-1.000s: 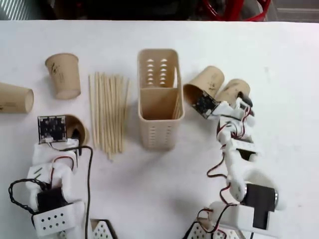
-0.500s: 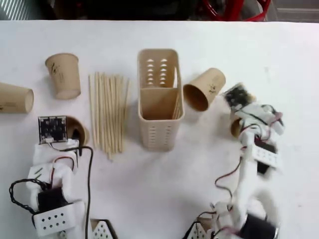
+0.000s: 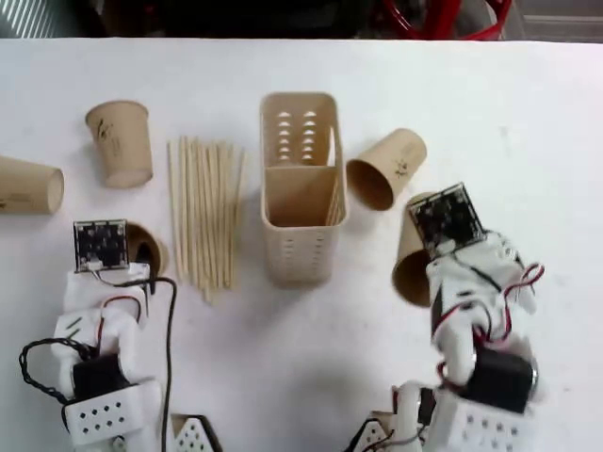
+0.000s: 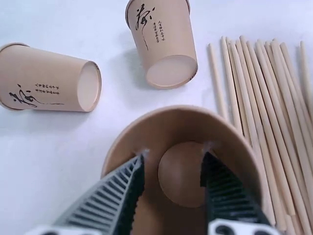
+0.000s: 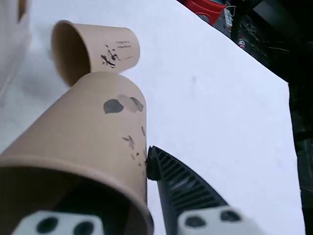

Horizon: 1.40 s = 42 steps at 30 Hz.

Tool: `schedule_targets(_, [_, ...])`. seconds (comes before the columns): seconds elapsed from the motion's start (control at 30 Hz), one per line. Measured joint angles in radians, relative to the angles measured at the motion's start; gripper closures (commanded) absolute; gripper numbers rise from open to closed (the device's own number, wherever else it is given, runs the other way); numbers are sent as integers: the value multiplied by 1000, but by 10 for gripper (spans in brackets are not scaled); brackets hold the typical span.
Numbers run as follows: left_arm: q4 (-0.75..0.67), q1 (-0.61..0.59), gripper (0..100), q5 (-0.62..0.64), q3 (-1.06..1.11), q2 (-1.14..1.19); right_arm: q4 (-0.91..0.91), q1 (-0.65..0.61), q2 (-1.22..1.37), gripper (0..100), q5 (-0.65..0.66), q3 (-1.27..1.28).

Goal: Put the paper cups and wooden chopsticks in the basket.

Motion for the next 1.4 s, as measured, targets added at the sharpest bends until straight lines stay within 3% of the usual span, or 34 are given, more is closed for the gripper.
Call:
schedule_targets(0.13, [0,0,801,0,0,0,104,-101,2,981,-74,-117])
schedule_targets(0.3, [0,0,801,0,0,0,86,-253,78,981,-196,-276])
schedule_targets(0.47, [0,0,801,-6,0,0,-71,-417,218,981,-322,-422])
schedule_targets(0.67, [0,0,801,-9,0,0,-292,-565,470,981,-359,-454])
schedule_targets(0.93, [0,0,801,-9,0,0,-440,-526,753,978,-365,-454])
schedule_targets(1.27, [0,0,801,-9,0,0,-466,-480,818,971,-365,-454])
schedule_targets(1.4, [0,0,801,-9,0,0,-466,-480,818,830,-365,-454])
